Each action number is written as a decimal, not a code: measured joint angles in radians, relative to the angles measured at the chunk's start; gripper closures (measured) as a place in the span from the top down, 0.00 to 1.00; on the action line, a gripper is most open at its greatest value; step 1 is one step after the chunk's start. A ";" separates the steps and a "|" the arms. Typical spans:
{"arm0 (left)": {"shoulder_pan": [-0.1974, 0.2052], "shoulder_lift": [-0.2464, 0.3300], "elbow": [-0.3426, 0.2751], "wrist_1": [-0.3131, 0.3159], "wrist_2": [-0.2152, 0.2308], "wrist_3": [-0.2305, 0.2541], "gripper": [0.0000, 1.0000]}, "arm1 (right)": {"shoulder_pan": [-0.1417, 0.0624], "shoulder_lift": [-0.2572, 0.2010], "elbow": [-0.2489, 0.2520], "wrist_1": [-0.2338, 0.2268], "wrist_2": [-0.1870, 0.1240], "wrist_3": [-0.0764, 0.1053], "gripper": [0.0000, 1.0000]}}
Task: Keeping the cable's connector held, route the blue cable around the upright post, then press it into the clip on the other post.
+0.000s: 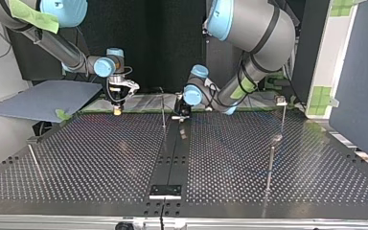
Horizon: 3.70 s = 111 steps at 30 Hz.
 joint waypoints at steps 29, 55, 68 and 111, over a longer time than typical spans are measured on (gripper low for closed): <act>-0.052 0.031 -0.001 -0.121 -0.015 0.109 1.00 | -0.004 0.002 0.000 0.002 -0.005 0.000 0.00; -0.111 0.110 -0.157 -0.057 0.003 0.113 1.00 | -0.004 0.004 0.000 0.008 -0.006 -0.001 0.00; -0.129 0.111 -0.168 0.003 -0.009 0.114 1.00 | -0.004 0.004 0.000 0.009 -0.006 0.000 0.00; -0.146 0.124 -0.168 0.042 0.028 0.112 1.00 | -0.006 0.006 0.000 0.012 -0.006 0.003 0.00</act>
